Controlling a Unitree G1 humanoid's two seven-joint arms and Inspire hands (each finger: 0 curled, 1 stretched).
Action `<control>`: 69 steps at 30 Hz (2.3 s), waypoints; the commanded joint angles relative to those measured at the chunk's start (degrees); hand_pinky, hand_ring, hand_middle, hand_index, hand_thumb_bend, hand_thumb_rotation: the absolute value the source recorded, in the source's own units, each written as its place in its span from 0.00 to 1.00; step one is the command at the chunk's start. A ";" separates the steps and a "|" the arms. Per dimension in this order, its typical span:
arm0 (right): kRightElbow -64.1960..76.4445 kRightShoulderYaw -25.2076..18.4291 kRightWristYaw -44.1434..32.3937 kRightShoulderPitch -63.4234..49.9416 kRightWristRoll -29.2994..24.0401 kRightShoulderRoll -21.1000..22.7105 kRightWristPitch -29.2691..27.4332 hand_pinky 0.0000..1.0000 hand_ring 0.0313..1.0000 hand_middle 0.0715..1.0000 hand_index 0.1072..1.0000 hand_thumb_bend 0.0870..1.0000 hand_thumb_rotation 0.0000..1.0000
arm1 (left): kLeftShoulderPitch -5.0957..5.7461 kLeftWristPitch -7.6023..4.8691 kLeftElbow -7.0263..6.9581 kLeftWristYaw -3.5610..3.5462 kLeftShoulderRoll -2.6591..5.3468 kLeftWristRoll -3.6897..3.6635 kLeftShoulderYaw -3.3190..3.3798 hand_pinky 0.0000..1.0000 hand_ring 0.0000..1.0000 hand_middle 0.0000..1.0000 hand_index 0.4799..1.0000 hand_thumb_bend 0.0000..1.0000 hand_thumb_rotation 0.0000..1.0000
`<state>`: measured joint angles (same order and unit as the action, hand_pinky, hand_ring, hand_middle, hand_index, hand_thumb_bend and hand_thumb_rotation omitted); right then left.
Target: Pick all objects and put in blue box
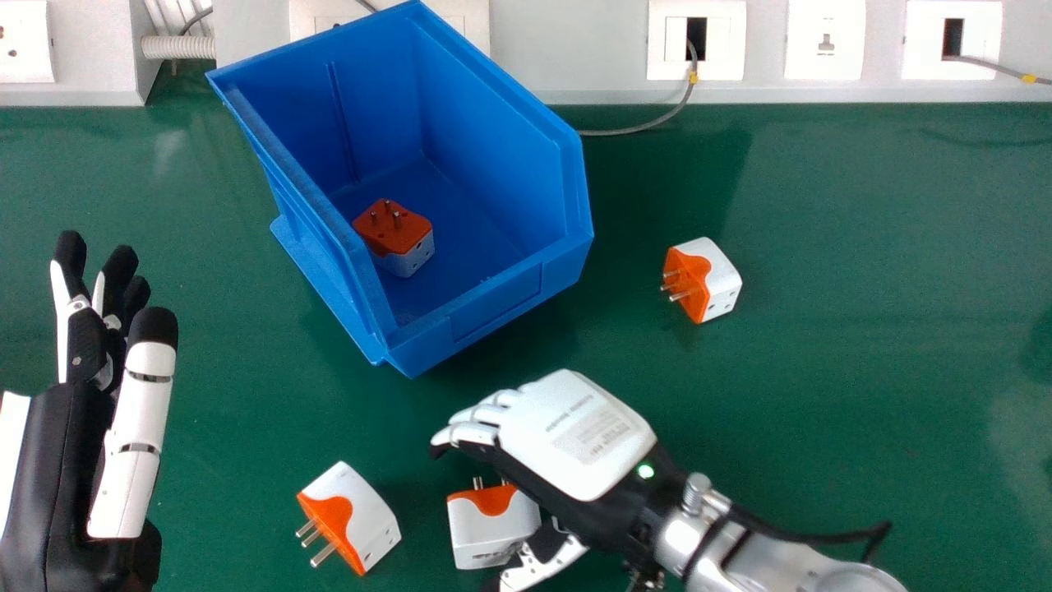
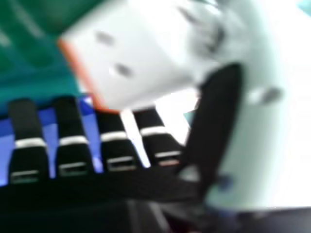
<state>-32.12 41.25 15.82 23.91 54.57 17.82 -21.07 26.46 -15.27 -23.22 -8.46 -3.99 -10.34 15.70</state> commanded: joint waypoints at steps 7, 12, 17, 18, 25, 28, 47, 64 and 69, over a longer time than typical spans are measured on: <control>-0.67 -2.31 -6.67 1.22 -1.81 0.59 5.05 0.31 0.38 0.42 0.49 0.45 0.16 | -0.86 1.17 -1.99 0.23 -0.75 -1.07 0.74 1.00 1.00 1.00 0.99 0.38 0.83; 0.61 -2.54 -6.80 1.01 -1.53 0.70 6.46 0.25 0.31 0.36 0.45 0.44 0.15 | -1.29 0.86 -1.66 0.23 -1.03 -0.57 0.78 1.00 1.00 1.00 0.99 0.39 0.85; 1.85 -3.25 -9.01 0.88 -2.77 0.41 7.53 0.23 0.29 0.34 0.44 0.44 0.15 | -1.38 1.51 -2.03 0.57 -1.28 -0.39 0.71 1.00 1.00 1.00 1.00 0.39 0.85; 1.98 -3.45 -9.19 0.82 -3.10 0.28 7.71 0.22 0.28 0.33 0.43 0.44 0.15 | -1.37 1.53 -2.04 0.64 -1.29 -0.27 0.70 1.00 1.00 1.00 1.00 0.39 0.85; 6.29 -6.36 -11.31 -1.16 -7.04 0.22 7.62 0.18 0.23 0.29 0.42 0.43 0.14 | -0.99 0.92 -1.81 0.45 -1.16 -0.46 0.51 1.00 1.00 1.00 0.99 0.39 0.85; 11.92 -8.11 -8.63 -3.62 -7.18 1.95 5.68 0.17 0.22 0.28 0.41 0.43 0.14 | -0.70 0.85 -1.93 0.43 -0.95 -0.77 0.40 1.00 1.00 1.00 0.99 0.39 0.85; 35.55 -24.58 -4.22 -3.44 -8.20 5.04 1.97 0.06 0.07 0.10 0.41 0.44 0.14 | -1.04 0.83 -1.38 0.33 -1.39 -0.32 0.34 1.00 1.00 1.00 0.99 0.40 0.84; 7.01 -18.02 -3.96 25.37 -4.63 -6.41 6.23 0.08 0.10 0.13 0.41 0.44 0.14 | 0.36 1.30 -2.95 0.84 -0.92 -0.16 0.39 1.00 1.00 1.00 0.98 0.40 0.83; -7.57 -15.36 -1.75 35.30 -3.89 -10.42 7.09 0.08 0.11 0.15 0.41 0.44 0.14 | 0.85 1.44 -3.32 0.78 -0.89 -0.61 0.30 1.00 1.00 1.00 0.98 0.41 0.83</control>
<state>-36.73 25.24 12.37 53.91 50.36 8.78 -14.10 26.94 -13.16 -24.71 -7.59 -4.91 -10.68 15.94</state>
